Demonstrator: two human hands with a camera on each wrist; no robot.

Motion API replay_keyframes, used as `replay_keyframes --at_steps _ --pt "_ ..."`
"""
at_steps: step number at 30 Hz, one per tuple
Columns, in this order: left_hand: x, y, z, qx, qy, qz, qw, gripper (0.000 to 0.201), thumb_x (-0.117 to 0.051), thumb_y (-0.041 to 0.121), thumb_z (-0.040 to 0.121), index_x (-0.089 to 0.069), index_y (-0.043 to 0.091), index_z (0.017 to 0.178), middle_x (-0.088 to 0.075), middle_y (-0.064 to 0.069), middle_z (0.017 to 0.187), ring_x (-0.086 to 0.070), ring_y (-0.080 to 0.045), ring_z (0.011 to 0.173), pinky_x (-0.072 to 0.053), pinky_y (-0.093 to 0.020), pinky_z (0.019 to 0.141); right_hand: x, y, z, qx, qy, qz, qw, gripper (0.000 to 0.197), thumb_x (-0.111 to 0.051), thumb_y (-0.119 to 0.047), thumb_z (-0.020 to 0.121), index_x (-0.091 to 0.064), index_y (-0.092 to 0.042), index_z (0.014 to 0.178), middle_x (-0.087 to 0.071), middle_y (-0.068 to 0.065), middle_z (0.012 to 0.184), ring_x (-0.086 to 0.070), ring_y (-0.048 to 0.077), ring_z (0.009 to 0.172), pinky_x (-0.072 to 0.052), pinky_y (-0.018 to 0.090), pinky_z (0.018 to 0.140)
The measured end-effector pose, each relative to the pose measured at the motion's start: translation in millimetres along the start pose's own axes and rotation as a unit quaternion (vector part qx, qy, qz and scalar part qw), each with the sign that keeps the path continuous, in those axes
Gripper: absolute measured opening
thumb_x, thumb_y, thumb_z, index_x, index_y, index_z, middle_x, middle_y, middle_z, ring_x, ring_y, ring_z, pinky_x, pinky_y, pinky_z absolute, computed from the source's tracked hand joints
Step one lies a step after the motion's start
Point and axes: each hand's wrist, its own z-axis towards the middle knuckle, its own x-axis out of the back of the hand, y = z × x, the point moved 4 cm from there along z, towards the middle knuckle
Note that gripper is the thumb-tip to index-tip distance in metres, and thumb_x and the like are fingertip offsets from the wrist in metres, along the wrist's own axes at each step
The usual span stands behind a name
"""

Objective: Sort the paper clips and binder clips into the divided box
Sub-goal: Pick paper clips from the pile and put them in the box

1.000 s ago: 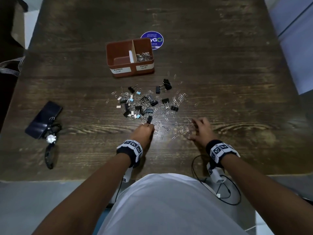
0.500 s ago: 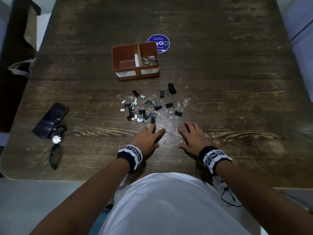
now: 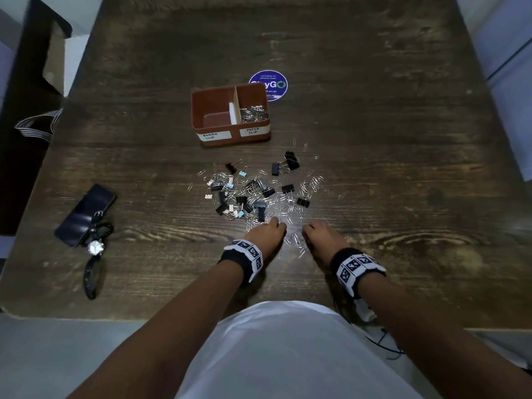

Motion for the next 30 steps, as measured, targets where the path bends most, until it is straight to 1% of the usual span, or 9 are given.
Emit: replay_keyframes --at_steps 4,7,9,12,17,20,23,26,30 --pt "9 -8 6 -0.035 -0.031 0.002 0.999 0.035 -0.053 -0.001 0.091 -0.044 0.001 0.125 -0.05 -0.018 0.116 -0.064 -0.035 0.09 -0.051 -0.039 0.07 16 4 12 -0.045 -0.049 0.091 0.994 0.014 -0.053 -0.002 0.085 -0.055 -0.014 0.091 -0.056 0.0 0.083 -0.056 0.02 0.075 -0.046 0.028 0.063" --pt "30 -26 10 -0.036 -0.021 -0.122 0.992 0.018 -0.051 -0.002 0.09 -0.05 0.008 0.105 -0.057 -0.009 0.102 -0.062 -0.027 0.088 -0.05 -0.037 0.071 55 7 28 -0.088 0.0 0.206 0.975 0.006 -0.055 -0.008 0.093 -0.061 -0.009 0.093 -0.057 -0.004 0.079 -0.053 0.008 0.066 -0.046 0.019 0.059" --pt "58 -46 16 -0.016 0.026 -0.213 0.977 0.013 -0.052 -0.001 0.089 -0.052 0.011 0.093 -0.06 -0.005 0.092 -0.057 -0.017 0.079 -0.048 -0.03 0.072 88 8 48 -0.1 0.048 0.255 0.96 0.008 -0.061 -0.011 0.091 -0.063 -0.01 0.098 -0.059 -0.003 0.087 -0.055 0.007 0.076 -0.045 0.022 0.073" --pt "118 -89 30 0.025 0.103 -0.288 0.952 0.008 -0.05 0.004 0.095 -0.054 0.01 0.094 -0.061 -0.001 0.089 -0.059 -0.012 0.074 -0.049 -0.017 0.064 139 5 92 -0.102 0.105 0.322 0.936 0.011 -0.066 -0.013 0.088 -0.063 -0.017 0.098 -0.063 -0.006 0.092 -0.057 0.006 0.081 -0.043 0.017 0.069" --pt "211 -150 67 0.069 0.241 -0.304 0.919 0.004 -0.058 0.006 0.093 -0.06 0.007 0.097 -0.064 0.0 0.087 -0.058 -0.013 0.073 -0.046 -0.024 0.07 207 -10 177 -0.08 0.189 0.392 0.897 0.012 -0.073 -0.009 0.081 -0.065 -0.015 0.088 -0.069 0.001 0.082 -0.064 0.015 0.074 -0.056 0.028 0.073" --pt "247 -178 96 0.099 0.288 -0.322 0.896 0.008 -0.062 0.006 0.09 -0.059 0.013 0.089 -0.063 -0.001 0.087 -0.057 -0.013 0.075 -0.047 -0.027 0.073 228 -20 224 -0.093 0.222 0.391 0.888 0.013 -0.073 -0.007 0.08 -0.067 -0.008 0.092 -0.064 0.003 0.077 -0.056 0.009 0.065 -0.051 0.019 0.068" --pt "256 -196 125 0.119 0.255 -0.3 0.911 0.006 -0.063 0.007 0.09 -0.06 0.011 0.092 -0.064 -0.005 0.09 -0.061 -0.019 0.081 -0.052 -0.033 0.078 225 -19 255 -0.132 0.209 0.414 0.876 0.011 -0.07 -0.007 0.083 -0.067 -0.008 0.093 -0.062 0.005 0.075 -0.055 0.008 0.061 -0.05 0.012 0.064" --pt "250 -204 144 0.146 0.186 -0.264 0.935 0.022 -0.065 0.014 0.089 -0.063 0.004 0.11 -0.067 -0.013 0.106 -0.064 -0.027 0.098 -0.053 -0.038 0.088 214 -7 269 -0.163 0.193 0.443 0.86 0.014 -0.069 -0.013 0.085 -0.068 -0.014 0.098 -0.071 0.007 0.086 -0.069 0.018 0.076 -0.059 0.035 0.079" --pt "238 -204 141 0.148 0.167 -0.257 0.94 0.029 -0.066 0.019 0.09 -0.064 0.008 0.117 -0.067 -0.01 0.113 -0.062 -0.024 0.106 -0.049 -0.031 0.092 205 21 259 -0.17 0.206 0.45 0.852 0.014 -0.066 -0.012 0.086 -0.068 -0.024 0.079 -0.072 0.003 0.082 -0.072 0.019 0.079 -0.059 0.037 0.081"
